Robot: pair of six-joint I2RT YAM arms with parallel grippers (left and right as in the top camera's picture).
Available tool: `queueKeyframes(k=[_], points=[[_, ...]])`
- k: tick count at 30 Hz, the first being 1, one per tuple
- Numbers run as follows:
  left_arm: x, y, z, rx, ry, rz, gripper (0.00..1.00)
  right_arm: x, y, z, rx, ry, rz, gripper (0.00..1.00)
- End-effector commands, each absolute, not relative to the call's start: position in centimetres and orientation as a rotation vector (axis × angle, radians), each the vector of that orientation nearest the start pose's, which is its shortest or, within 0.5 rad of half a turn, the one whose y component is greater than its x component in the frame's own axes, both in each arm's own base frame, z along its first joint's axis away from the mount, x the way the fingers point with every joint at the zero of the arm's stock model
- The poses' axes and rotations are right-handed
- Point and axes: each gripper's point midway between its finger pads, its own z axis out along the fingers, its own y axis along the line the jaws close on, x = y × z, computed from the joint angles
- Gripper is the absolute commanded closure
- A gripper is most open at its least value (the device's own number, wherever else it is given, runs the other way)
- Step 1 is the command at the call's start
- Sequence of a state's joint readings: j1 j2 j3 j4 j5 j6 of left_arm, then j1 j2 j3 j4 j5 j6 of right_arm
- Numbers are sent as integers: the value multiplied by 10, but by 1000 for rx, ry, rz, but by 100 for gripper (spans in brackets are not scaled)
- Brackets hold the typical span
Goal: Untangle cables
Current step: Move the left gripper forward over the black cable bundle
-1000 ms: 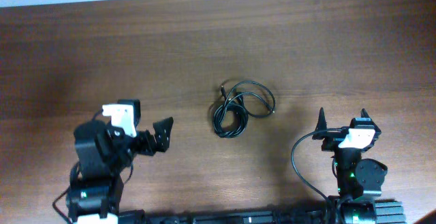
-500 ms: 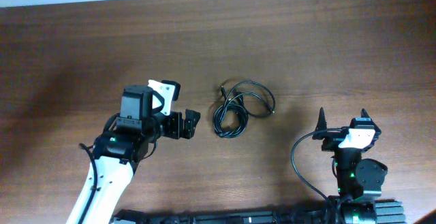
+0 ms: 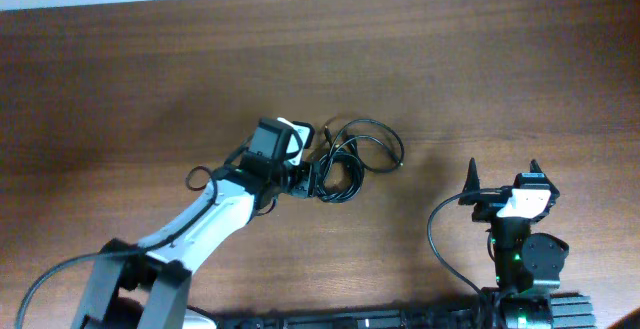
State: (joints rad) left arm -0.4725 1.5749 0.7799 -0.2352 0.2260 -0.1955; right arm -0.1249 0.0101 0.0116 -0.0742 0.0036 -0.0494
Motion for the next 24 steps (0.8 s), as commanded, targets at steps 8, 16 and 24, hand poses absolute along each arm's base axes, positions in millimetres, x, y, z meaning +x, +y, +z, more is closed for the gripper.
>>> queueKeyframes(k=[8,16,24], points=[[315,-204,16,469,2609,-449,53,244,-34,156,78,1648,-147,1],[309,-189,4,461,2664,-340,70,244,-34,156,78,1648,-147,1],[326,-172,23,305,2674,-182,100,244,-34,156,78,1648,-147,1]])
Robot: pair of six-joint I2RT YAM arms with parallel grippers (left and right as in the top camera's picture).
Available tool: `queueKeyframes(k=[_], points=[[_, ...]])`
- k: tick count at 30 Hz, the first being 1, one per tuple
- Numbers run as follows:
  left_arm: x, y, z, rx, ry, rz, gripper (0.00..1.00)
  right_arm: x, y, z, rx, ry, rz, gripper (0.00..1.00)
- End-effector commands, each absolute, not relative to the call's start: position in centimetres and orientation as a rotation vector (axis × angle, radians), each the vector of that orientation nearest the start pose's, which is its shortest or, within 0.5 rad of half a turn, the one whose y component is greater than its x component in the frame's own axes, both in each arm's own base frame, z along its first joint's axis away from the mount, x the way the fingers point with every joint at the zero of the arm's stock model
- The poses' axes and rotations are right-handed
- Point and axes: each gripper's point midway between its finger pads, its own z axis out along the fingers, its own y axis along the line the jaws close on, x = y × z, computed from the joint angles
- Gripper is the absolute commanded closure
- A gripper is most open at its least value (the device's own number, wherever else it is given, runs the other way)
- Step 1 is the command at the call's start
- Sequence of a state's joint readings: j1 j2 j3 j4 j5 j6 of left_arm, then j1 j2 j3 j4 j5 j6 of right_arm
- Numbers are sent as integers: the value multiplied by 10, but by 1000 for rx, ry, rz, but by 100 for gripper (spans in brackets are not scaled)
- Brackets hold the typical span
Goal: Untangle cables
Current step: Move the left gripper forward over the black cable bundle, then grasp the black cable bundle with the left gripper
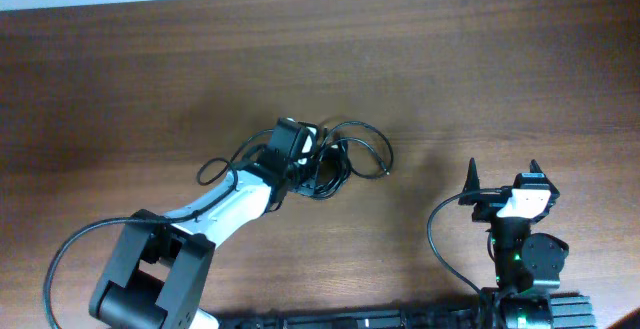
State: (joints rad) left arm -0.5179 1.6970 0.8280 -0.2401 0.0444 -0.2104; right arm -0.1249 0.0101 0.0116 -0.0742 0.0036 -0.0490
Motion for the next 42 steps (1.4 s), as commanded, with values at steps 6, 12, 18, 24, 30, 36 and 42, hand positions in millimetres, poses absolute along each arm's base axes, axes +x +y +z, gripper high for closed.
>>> queueKeyframes(k=[6,12,18,24,30,36,42], points=[[300,-127,56,-727,2659,-116,100,244,-34,156,78,1648,-147,1],[296,-128,55,-609,2704,-102,1,244,-34,156,78,1648,-147,1],[290,-121,47,-352,2757,-7,75,244,-34,156,78,1648,-147,1],[309,-146,45,210,2670,-86,58,244,-34,156,78,1648,-147,1],[326,-193,85,532,2544,-303,21,244,-34,156,78,1648,-147,1],[329,-201,98,1007,2352,-206,27,244,-34,156,79,1648,-147,1],[313,-201,86,2,2701,-465,1,244,-34,156,78,1648,-147,1]])
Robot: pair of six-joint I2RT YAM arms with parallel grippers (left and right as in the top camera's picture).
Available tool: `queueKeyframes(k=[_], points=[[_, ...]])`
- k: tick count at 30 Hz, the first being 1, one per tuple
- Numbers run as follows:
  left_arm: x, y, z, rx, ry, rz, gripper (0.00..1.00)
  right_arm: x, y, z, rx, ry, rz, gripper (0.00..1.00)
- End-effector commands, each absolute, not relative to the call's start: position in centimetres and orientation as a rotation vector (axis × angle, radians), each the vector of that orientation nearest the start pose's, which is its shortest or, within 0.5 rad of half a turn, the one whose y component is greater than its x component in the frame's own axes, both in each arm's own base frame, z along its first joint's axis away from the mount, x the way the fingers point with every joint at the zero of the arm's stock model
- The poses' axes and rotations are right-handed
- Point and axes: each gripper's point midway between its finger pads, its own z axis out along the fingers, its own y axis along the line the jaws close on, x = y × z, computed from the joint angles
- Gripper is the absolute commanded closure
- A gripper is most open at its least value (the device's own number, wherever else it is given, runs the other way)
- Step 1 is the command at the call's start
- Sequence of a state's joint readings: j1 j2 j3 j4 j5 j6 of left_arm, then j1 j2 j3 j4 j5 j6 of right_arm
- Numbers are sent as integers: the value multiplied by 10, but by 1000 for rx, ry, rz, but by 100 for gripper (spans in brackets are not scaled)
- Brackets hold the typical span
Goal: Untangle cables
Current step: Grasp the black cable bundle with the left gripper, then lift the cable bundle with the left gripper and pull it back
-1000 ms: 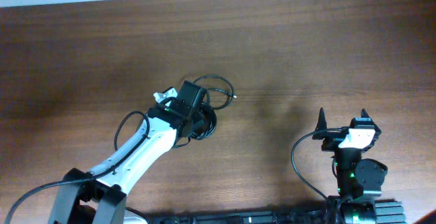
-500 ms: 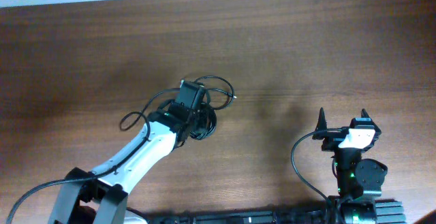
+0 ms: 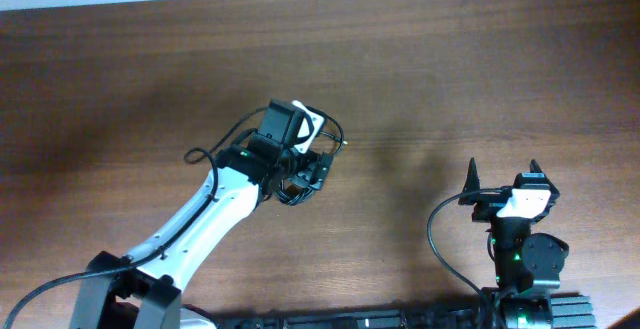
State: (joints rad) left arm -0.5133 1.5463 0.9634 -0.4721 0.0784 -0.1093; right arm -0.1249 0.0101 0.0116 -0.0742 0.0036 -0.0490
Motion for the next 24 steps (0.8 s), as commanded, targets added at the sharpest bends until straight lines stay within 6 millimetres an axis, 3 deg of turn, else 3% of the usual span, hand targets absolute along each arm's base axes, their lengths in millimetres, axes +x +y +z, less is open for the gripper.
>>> queueKeyframes(k=[1,3,4,6,8,9,10,11,14,16,17,18,22,24], points=[[308,-204,82,-126,2732,-489,1,244,-34,156,78,1648,-147,1],[303,-218,68,-270,2766,-520,2,244,-34,156,78,1648,-147,1],[301,-222,52,-295,2787,-475,20,244,-34,156,78,1648,-147,1],[297,-218,20,-421,2835,-368,25,244,-34,156,78,1648,-146,1],[293,-215,2,-485,2871,-328,56,244,-34,156,78,1648,-146,1],[297,-218,4,-500,2849,-348,87,244,-34,156,78,1648,-146,1],[306,-225,8,-493,2813,-394,100,244,-34,156,78,1648,-146,1],[315,-235,16,-551,2769,-484,100,244,-34,156,78,1648,-146,1],[341,-258,52,-1197,2517,-785,100,244,-34,156,78,1648,-147,1],[375,-282,93,-1217,2329,-1044,94,244,-34,156,78,1648,-147,1],[384,-289,106,-1186,2275,-1118,42,244,-34,156,78,1648,-147,1],[390,-293,116,-1129,2246,-1156,1,244,-34,156,78,1648,-147,1],[392,-283,141,-376,2300,-893,1,244,-34,156,78,1648,-147,1],[403,-271,174,306,2122,-574,1,244,-34,156,78,1648,-147,1]])
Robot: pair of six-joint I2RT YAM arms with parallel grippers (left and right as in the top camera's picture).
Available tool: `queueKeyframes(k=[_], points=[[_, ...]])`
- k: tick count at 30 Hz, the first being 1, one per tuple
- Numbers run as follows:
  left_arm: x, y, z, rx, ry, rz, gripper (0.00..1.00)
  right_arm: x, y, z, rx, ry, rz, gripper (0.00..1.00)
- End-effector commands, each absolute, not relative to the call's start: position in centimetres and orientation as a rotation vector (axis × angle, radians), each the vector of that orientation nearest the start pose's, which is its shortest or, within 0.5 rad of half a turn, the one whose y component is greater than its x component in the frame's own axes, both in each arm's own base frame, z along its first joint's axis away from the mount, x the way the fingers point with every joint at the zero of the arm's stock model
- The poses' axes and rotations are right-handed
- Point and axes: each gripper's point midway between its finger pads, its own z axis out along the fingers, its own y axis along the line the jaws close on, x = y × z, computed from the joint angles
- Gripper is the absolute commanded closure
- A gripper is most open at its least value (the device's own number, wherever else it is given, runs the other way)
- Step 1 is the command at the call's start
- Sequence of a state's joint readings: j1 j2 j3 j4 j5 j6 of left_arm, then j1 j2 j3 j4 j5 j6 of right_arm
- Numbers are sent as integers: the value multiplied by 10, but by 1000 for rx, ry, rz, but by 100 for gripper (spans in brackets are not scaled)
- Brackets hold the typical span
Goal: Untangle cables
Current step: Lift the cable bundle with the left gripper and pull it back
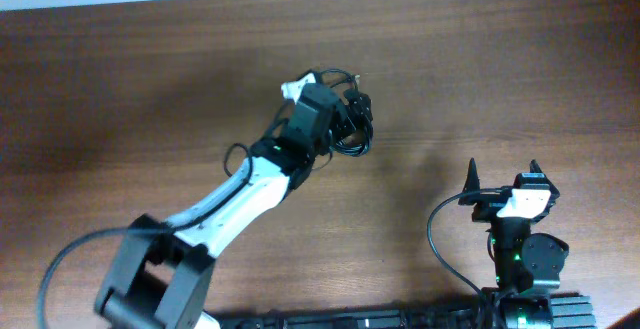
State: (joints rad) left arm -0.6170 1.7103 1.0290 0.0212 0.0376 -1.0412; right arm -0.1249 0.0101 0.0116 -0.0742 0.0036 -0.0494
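Observation:
A bundle of tangled black cables [352,119] hangs at the tip of my left gripper [345,109], which is shut on it over the middle of the brown wooden table [150,69]. The left arm reaches up from the lower left. Loops of cable show to the right of the gripper; the fingers themselves are mostly hidden by the wrist and the cables. My right gripper [502,174] stands open near the front right edge, its two dark fingertips [471,176] spread apart with nothing between them.
A black cable [440,239] belonging to the right arm curves beside its base at the lower right. A pale strip, the table's far edge, runs along the top of the view.
My left gripper has moved up and to the right with the cable bundle, from about the table's middle to a spot farther back. The right arm has not moved.
At first my left gripper sat at a cable tangle spread on the table, loops trailing right. Then it had shifted slightly and the loops lay closer in. Later the bundle was gathered tight at the gripper, and now it is held farther back and right.

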Motion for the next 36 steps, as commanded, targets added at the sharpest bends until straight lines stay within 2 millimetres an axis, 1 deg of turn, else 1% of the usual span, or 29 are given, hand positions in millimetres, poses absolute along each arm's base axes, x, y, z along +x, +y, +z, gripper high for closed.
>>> queueKeyframes(k=[1,2,4,5,8,10,11,12,15,16,17,18,19,20,21,22,23,24,25,26,27,28,29,30,31,33,34,35,36], points=[[409,-264,183,732,1948,-299,1,244,-34,156,78,1648,-147,1],[412,-260,182,927,1857,-158,1,244,-34,156,78,1648,-147,1],[414,-257,171,1116,1779,-31,2,244,-34,156,78,1648,-147,1],[414,-257,161,1160,1792,-15,6,244,-34,156,78,1648,-147,1],[417,-259,120,1200,1952,-43,11,244,-34,156,78,1648,-147,1],[432,-266,93,1043,2076,-126,1,244,-34,156,78,1648,-147,1],[435,-265,83,1033,2097,-128,0,244,-34,156,78,1648,-147,1],[434,-264,72,1039,2119,-127,6,244,-34,156,78,1648,-147,1],[416,-264,29,1149,2209,-174,1,244,-34,156,78,1648,-147,1],[415,-258,15,1155,2242,-151,10,244,-34,156,78,1648,-147,1],[417,-252,9,1147,2263,-133,32,244,-34,156,78,1648,-147,1],[415,-244,5,1143,2295,-124,66,244,-34,156,78,1648,-147,1],[417,-230,1,1044,2369,-97,93,244,-34,156,78,1648,-147,1],[424,-211,1,878,2446,-35,100,244,-34,156,78,1648,-147,1],[429,-194,5,725,2498,2,100,244,-34,156,78,1648,-147,1],[429,-187,12,663,2515,-2,100,244,-34,156,78,1648,-147,1],[428,-181,30,581,2523,-19,100,244,-34,156,78,1648,-147,1],[428,-175,51,429,2525,-32,100,244,-34,156,78,1648,-147,1],[425,-161,71,180,2536,-27,100,244,-34,156,78,1648,-147,1],[407,-143,92,-289,2549,-86,100,244,-34,156,78,1648,-147,1],[384,-139,101,-679,2552,-192,100,244,-34,156,78,1648,-147,2],[362,-146,104,-938,2571,-308,96,244,-34,156,78,1648,-147,1],[340,-163,103,-1041,2656,-415,69,244,-34,156,78,1648,-147,1],[328,-174,102,-1027,2725,-470,8,244,-34,156,78,1648,-147,1],[316,-174,98,-996,2784,-439,1,244,-34,156,78,1648,-147,1],[299,-168,93,-1003,2843,-359,1,244,-34,156,78,1648,-147,1],[298,-168,93,-998,2853,-356,1,244,-34,156,78,1648,-147,1],[301,-170,94,-827,2879,-362,1,244,-34,156,78,1648,-147,2],[329,-182,104,-197,2825,-394,1,244,-34,156,78,1648,-147,1]])
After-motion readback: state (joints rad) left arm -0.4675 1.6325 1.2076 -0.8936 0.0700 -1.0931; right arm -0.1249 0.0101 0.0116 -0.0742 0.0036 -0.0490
